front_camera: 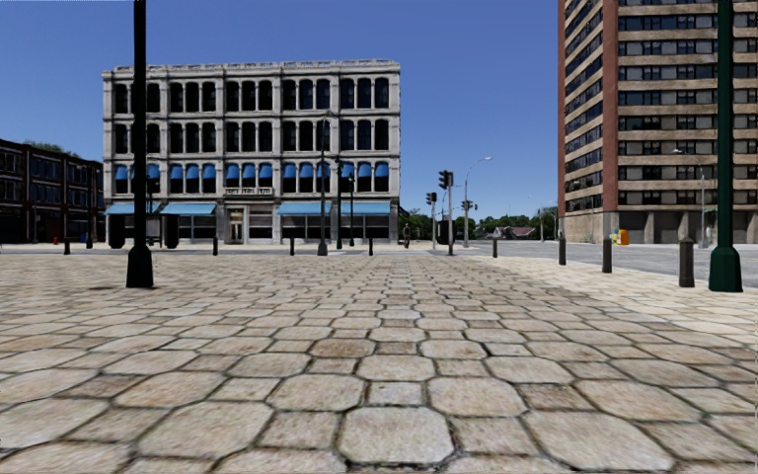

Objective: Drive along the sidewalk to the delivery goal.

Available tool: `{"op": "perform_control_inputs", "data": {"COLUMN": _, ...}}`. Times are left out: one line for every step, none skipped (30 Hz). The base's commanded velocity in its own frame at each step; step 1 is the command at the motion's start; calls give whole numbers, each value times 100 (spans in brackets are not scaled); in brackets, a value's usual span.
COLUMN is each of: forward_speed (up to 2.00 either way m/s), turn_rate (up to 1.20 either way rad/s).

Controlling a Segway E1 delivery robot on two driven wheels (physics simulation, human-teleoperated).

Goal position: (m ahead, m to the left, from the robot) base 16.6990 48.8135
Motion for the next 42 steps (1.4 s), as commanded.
{"op": "perform_control_inputs", "data": {"forward_speed": 200, "turn_rate": 0}}
{"op": "perform_control_inputs", "data": {"forward_speed": 200, "turn_rate": 0}}
{"op": "perform_control_inputs", "data": {"forward_speed": 200, "turn_rate": 0}}
{"op": "perform_control_inputs", "data": {"forward_speed": 200, "turn_rate": 0}}
{"op": "perform_control_inputs", "data": {"forward_speed": 200, "turn_rate": 0}}
{"op": "perform_control_inputs", "data": {"forward_speed": 200, "turn_rate": 0}}
{"op": "perform_control_inputs", "data": {"forward_speed": 200, "turn_rate": 0}}
{"op": "perform_control_inputs", "data": {"forward_speed": 200, "turn_rate": 0}}
{"op": "perform_control_inputs", "data": {"forward_speed": 200, "turn_rate": 0}}
{"op": "perform_control_inputs", "data": {"forward_speed": 200, "turn_rate": 0}}
{"op": "perform_control_inputs", "data": {"forward_speed": 200, "turn_rate": 0}}
{"op": "perform_control_inputs", "data": {"forward_speed": 200, "turn_rate": 0}}
{"op": "perform_control_inputs", "data": {"forward_speed": 200, "turn_rate": 0}}
{"op": "perform_control_inputs", "data": {"forward_speed": 200, "turn_rate": 0}}
{"op": "perform_control_inputs", "data": {"forward_speed": 200, "turn_rate": 0}}
{"op": "perform_control_inputs", "data": {"forward_speed": 200, "turn_rate": 0}}
{"op": "perform_control_inputs", "data": {"forward_speed": 200, "turn_rate": 0}}
{"op": "perform_control_inputs", "data": {"forward_speed": 200, "turn_rate": 0}}
{"op": "perform_control_inputs", "data": {"forward_speed": 200, "turn_rate": 0}}
{"op": "perform_control_inputs", "data": {"forward_speed": 200, "turn_rate": 0}}
{"op": "perform_control_inputs", "data": {"forward_speed": 200, "turn_rate": 0}}
{"op": "perform_control_inputs", "data": {"forward_speed": 200, "turn_rate": 0}}
{"op": "perform_control_inputs", "data": {"forward_speed": 200, "turn_rate": 0}}
{"op": "perform_control_inputs", "data": {"forward_speed": 200, "turn_rate": 0}}
{"op": "perform_control_inputs", "data": {"forward_speed": 200, "turn_rate": 0}}
{"op": "perform_control_inputs", "data": {"forward_speed": 200, "turn_rate": 0}}
{"op": "perform_control_inputs", "data": {"forward_speed": 200, "turn_rate": 0}}
{"op": "perform_control_inputs", "data": {"forward_speed": 200, "turn_rate": 0}}
{"op": "perform_control_inputs", "data": {"forward_speed": 200, "turn_rate": 0}}
{"op": "perform_control_inputs", "data": {"forward_speed": 200, "turn_rate": 0}}
{"op": "perform_control_inputs", "data": {"forward_speed": 200, "turn_rate": 0}}
{"op": "perform_control_inputs", "data": {"forward_speed": 200, "turn_rate": 0}}
{"op": "perform_control_inputs", "data": {"forward_speed": 200, "turn_rate": 0}}
{"op": "perform_control_inputs", "data": {"forward_speed": 200, "turn_rate": 0}}
{"op": "perform_control_inputs", "data": {"forward_speed": 200, "turn_rate": 0}}
{"op": "perform_control_inputs", "data": {"forward_speed": 200, "turn_rate": 0}}
{"op": "perform_control_inputs", "data": {"forward_speed": 200, "turn_rate": 0}}
{"op": "perform_control_inputs", "data": {"forward_speed": 200, "turn_rate": 0}}
{"op": "perform_control_inputs", "data": {"forward_speed": 200, "turn_rate": 0}}
{"op": "perform_control_inputs", "data": {"forward_speed": 200, "turn_rate": 0}}
{"op": "perform_control_inputs", "data": {"forward_speed": 200, "turn_rate": 0}}
{"op": "perform_control_inputs", "data": {"forward_speed": 200, "turn_rate": 0}}
